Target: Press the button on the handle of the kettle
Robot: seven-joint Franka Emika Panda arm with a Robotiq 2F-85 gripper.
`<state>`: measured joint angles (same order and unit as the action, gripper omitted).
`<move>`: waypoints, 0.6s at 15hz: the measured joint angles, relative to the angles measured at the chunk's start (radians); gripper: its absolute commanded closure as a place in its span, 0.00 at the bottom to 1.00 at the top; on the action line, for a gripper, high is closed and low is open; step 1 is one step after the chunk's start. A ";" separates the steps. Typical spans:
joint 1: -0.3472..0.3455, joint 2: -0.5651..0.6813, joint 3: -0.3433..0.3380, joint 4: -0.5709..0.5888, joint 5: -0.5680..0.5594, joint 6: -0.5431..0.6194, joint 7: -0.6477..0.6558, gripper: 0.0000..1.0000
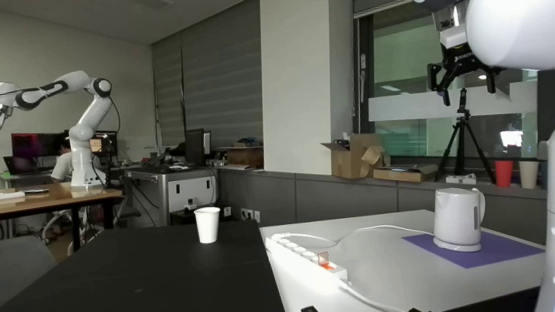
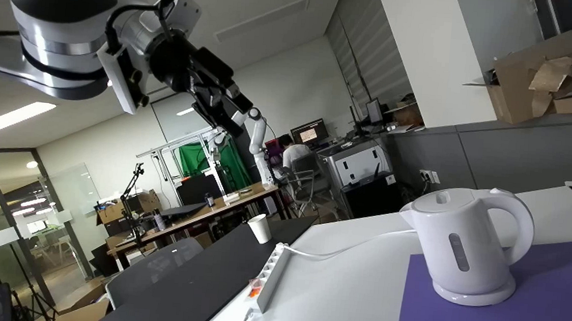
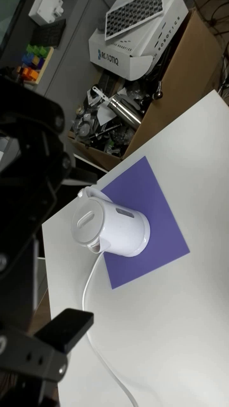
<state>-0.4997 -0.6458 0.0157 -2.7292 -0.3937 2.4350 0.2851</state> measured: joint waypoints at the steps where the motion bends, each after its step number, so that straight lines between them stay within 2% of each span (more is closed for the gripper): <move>1: -0.001 0.015 -0.017 0.009 -0.001 0.019 -0.009 0.00; 6: -0.044 0.212 -0.096 0.152 -0.007 0.124 -0.015 0.00; 8: -0.068 0.317 -0.114 0.233 -0.025 0.159 0.002 0.26; 9: -0.078 0.372 -0.122 0.277 -0.038 0.178 0.023 0.33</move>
<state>-0.5779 -0.2735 -0.1062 -2.4526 -0.4317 2.6125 0.3086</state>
